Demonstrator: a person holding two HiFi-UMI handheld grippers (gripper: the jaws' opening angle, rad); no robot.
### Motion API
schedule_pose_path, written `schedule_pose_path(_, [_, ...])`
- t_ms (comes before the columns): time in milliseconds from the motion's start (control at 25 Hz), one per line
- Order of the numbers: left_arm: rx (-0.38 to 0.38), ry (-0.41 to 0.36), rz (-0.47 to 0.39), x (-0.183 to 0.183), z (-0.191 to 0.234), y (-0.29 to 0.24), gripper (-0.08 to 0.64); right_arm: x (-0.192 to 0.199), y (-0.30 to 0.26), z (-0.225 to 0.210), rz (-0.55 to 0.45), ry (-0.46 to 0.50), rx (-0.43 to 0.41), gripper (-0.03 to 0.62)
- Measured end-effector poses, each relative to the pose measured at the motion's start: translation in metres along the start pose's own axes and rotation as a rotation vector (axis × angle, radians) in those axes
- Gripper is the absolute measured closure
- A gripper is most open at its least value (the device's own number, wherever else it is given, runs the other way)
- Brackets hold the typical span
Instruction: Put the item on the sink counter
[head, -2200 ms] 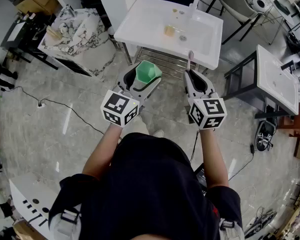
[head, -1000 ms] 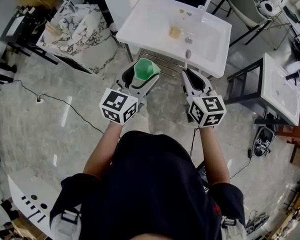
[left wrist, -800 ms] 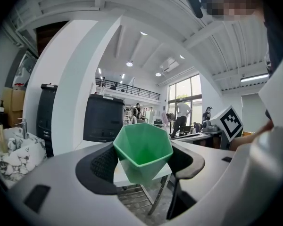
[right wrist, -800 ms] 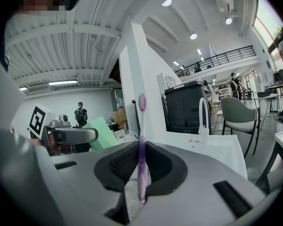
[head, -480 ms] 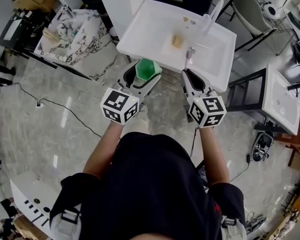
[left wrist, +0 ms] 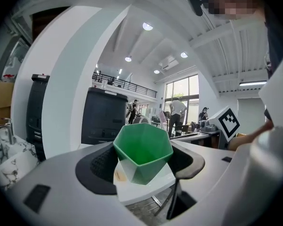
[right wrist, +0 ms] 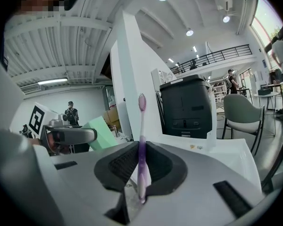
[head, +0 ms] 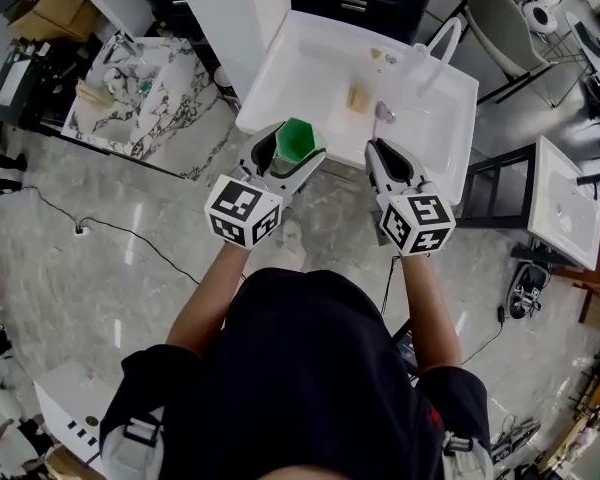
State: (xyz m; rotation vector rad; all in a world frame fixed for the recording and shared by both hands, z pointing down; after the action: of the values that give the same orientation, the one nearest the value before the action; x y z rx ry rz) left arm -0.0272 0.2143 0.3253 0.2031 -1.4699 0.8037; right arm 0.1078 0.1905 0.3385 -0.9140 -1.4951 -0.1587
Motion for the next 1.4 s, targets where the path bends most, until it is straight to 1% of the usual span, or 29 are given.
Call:
schedule_pose_path(480, [0.064, 0.0, 0.026, -0.006, 0.052, -0.018, 0.238, -0.023, -0.045, 0.002, 0.014, 0.0, 0.041, 0.529])
schedule_pose_path(800, [0.093, 0.009, 0.017, -0.009, 0.077, -0.022, 0.238, -0.033, -0.07, 0.006, 0.017, 0.012, 0.056, 0.529])
schedule_pose_path(960, [0.092, 0.014, 0.013, -0.008, 0.09, -0.023, 0.238, -0.035, -0.082, 0.01, 0.025, 0.018, 0.055, 0.529])
schedule_pose_path(1200, [0.102, 0.01, 0.021, -0.007, 0.096, -0.029, 0.238, -0.035, -0.09, 0.008, 0.033, 0.02, 0.064, 0.529])
schedule_pose_path(1400, [0.114, 0.008, 0.033, -0.006, 0.096, -0.041, 0.238, -0.035, -0.095, -0.003, 0.034, 0.012, 0.069, 0.529])
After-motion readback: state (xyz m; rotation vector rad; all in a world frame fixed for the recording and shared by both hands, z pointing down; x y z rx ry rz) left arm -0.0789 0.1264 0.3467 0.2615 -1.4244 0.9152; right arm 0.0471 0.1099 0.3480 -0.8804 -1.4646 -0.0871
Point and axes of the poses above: the fingertips, and each gripper's own axes: y backward along the fingers, z to its left, x out of its underside, the point moved 2 cm from there along y, backward along the fingers, and after that the axes turned 10 degrees about z, right-handed, at the moved point
